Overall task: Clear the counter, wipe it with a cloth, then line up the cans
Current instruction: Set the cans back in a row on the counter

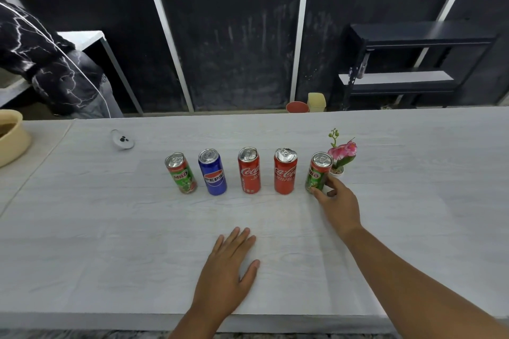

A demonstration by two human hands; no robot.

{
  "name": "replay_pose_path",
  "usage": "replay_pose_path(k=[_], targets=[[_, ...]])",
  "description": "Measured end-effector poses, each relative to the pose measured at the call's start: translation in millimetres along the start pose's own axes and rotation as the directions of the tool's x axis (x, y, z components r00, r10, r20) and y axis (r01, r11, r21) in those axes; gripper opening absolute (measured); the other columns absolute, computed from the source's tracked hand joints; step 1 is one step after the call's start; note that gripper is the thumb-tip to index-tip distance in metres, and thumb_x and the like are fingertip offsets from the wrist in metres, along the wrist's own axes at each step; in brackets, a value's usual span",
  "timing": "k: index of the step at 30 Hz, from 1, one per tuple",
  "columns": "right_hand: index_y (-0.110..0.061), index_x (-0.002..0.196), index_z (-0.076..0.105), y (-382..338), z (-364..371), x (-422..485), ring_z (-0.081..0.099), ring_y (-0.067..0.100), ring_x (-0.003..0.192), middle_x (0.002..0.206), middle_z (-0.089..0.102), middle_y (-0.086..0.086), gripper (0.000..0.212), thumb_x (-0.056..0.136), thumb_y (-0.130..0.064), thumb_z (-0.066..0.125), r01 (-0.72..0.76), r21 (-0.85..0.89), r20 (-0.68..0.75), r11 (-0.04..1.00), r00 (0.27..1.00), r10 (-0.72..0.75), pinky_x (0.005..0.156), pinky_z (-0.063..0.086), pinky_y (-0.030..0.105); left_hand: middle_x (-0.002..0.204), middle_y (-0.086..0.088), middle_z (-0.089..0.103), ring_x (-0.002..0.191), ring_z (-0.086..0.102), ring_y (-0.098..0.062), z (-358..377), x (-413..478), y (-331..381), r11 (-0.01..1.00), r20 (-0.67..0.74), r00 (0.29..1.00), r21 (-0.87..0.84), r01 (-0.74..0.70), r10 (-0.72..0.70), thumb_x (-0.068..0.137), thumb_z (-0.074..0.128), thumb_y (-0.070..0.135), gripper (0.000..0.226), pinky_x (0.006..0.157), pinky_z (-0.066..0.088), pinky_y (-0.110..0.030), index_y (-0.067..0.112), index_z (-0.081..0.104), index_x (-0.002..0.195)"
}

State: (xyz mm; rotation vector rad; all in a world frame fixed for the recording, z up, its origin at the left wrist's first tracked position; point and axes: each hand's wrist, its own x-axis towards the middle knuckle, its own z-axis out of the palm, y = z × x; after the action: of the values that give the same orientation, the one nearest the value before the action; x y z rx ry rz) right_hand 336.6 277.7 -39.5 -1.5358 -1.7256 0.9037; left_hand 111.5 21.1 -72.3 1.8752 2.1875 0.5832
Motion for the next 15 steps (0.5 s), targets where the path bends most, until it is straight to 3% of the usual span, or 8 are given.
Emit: replay_pose_path(k=[3,15], targets=[[-0.035,0.142,0.066,0.9,1.1,-0.7,0.067,0.017,0.098,0.112,0.073,0.002,0.058,0.088,-0.052,0.081,-0.007,-0.008,-0.001,1.0,1.0,0.007,0.088,0.059,0.043,0.172,0.025,0.025,0.161,0.008,0.009,-0.3,-0.2,-0.3,1.0,-0.003,1.0,-0.004,0.001,-0.001,0.109,0.039,0.064,0.061,0.134,0.006,-0.029,0.039,0.041,0.164],[-0.038,0.142,0.064,1.3,-1.4,-1.0,0.067,0.013,0.095,0.107,0.074,-0.001,0.053,0.092,-0.052,0.077,-0.013,-0.021,-0.008,1.0,1.0,0.013,0.078,0.055,0.034,0.171,0.024,0.027,0.161,0.01,0.008,-0.4,-0.9,1.2,1.0,-0.032,0.999,0.004,-0.004,0.004,0.109,0.043,0.062,0.059,0.134,0.007,-0.029,0.038,0.044,0.162]])
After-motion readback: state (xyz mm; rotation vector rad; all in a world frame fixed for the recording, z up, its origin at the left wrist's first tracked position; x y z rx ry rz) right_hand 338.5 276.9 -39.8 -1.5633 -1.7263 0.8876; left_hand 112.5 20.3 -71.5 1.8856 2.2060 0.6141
